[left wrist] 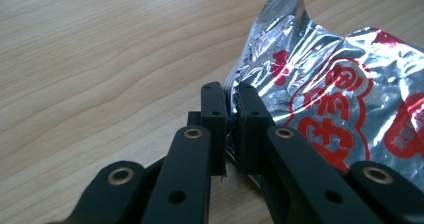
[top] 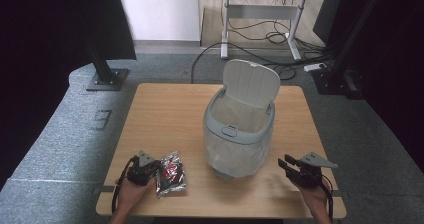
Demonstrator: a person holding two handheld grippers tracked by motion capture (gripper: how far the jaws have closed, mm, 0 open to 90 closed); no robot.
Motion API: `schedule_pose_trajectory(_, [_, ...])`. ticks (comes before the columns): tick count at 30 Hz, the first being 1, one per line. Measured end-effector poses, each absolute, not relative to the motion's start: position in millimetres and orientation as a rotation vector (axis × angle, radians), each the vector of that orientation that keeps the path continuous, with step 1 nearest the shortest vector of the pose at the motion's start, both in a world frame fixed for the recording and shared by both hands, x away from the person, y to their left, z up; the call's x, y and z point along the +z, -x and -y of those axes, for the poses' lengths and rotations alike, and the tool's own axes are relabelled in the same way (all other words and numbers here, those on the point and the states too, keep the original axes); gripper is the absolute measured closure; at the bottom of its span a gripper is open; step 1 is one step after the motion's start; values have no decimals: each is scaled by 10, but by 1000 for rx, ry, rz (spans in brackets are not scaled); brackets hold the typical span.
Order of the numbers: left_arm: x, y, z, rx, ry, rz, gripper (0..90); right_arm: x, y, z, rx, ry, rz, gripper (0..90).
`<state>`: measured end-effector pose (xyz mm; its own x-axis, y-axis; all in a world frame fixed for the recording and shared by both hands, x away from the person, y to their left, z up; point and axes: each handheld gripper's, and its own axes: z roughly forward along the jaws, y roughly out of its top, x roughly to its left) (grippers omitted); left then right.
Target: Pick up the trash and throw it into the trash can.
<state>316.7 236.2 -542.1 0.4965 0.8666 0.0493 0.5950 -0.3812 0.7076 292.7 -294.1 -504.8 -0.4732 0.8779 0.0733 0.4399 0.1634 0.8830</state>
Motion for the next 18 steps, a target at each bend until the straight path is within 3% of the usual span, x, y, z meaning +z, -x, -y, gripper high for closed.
schedule_pose_trajectory(18, [-4996, -3054, -2618, 410, -1854, -1150, 868, -5055, -2932, 2987, 1262, -1265, -1974, 632])
